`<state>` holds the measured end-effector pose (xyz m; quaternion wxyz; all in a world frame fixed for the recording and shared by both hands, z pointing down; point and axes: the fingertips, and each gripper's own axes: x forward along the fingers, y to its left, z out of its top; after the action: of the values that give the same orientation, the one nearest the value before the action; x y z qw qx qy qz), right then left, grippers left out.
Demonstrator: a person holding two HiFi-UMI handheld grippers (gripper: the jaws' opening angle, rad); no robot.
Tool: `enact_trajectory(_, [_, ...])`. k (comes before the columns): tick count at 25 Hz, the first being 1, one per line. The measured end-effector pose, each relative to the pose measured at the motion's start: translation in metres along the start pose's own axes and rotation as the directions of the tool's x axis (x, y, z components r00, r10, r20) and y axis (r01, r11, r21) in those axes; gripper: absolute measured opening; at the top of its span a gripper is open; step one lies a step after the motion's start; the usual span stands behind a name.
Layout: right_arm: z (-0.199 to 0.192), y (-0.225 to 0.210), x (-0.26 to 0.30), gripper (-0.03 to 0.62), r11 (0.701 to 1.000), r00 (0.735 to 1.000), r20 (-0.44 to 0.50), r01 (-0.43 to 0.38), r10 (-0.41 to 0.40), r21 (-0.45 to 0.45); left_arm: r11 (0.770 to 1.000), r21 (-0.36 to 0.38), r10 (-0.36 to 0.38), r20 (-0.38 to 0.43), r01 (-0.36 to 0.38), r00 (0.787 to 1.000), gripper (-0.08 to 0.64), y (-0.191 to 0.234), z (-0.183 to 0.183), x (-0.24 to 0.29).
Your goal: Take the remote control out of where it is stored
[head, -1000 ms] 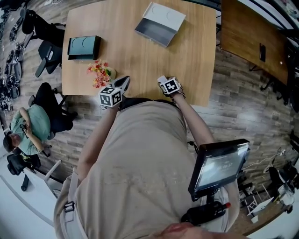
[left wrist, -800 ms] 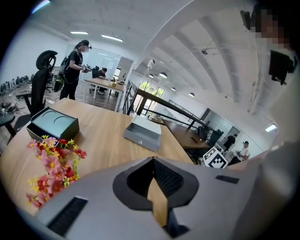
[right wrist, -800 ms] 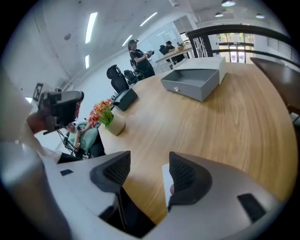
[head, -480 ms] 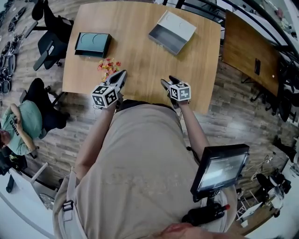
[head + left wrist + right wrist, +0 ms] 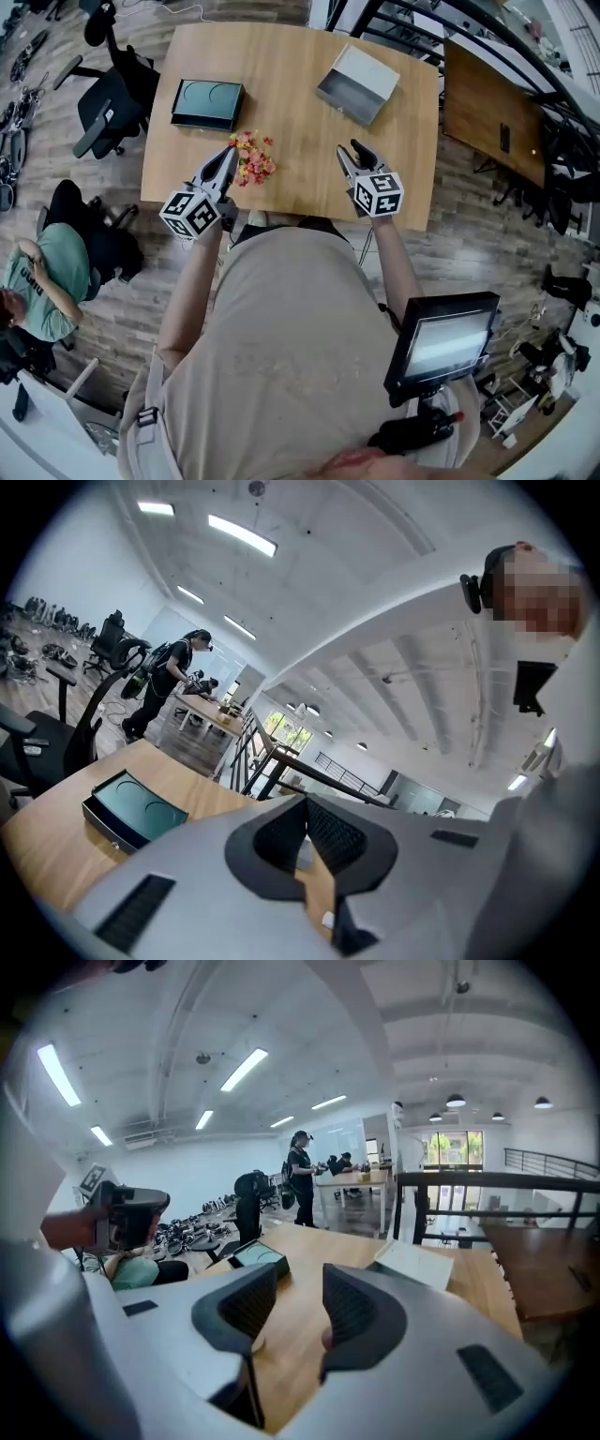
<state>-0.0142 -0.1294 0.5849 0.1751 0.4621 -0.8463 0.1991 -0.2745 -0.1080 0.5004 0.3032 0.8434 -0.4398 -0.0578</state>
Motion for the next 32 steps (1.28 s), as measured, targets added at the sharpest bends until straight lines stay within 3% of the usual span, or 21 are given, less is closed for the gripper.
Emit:
enact_trajectory(7, [0.082,0.063,-0.033,0.161,0.994,0.982,0.184,0.051,-0.032,-0.097,0.996,-0.023,-0.082,0.075,0.084,0.994,0.005,0.026,0.047,-0.032])
enact_trajectory(14, [0.108,0.091,-0.112,0.161,0.990,0.908,0.404,0.136,-0.112,-0.032,0.975,0.003,-0.224,-0.016,0.224,0.974,0.005,-0.003,0.025,-0.029])
enact_trajectory(18, [0.092,0.095,-0.135,0.161,0.972,0.886,0.425,0.228,-0.187,-0.047,0.954,0.026,-0.295,-0.090,0.298,0.951,0.005,-0.022,0.001,-0.026])
enact_trajectory(23, [0.068,0.094,-0.142,0.161,0.940,0.866,0.421,0.331,-0.268,-0.082,0.943,0.017,-0.328,-0.134,0.333,0.935,0.005,-0.027,-0.017,-0.019])
enact_trajectory(28, [0.052,0.087,-0.136,0.161,0.924,0.879,0.366,0.366,-0.305,-0.108,0.943,-0.034,-0.331,-0.160,0.330,0.930,0.005,-0.025,-0.031,-0.008])
enact_trajectory(32, [0.045,0.084,-0.130,0.161,0.924,0.889,0.334,0.367,-0.313,-0.111,0.942,-0.026,-0.335,-0.173,0.336,0.926,0.005,-0.028,-0.036,-0.008])
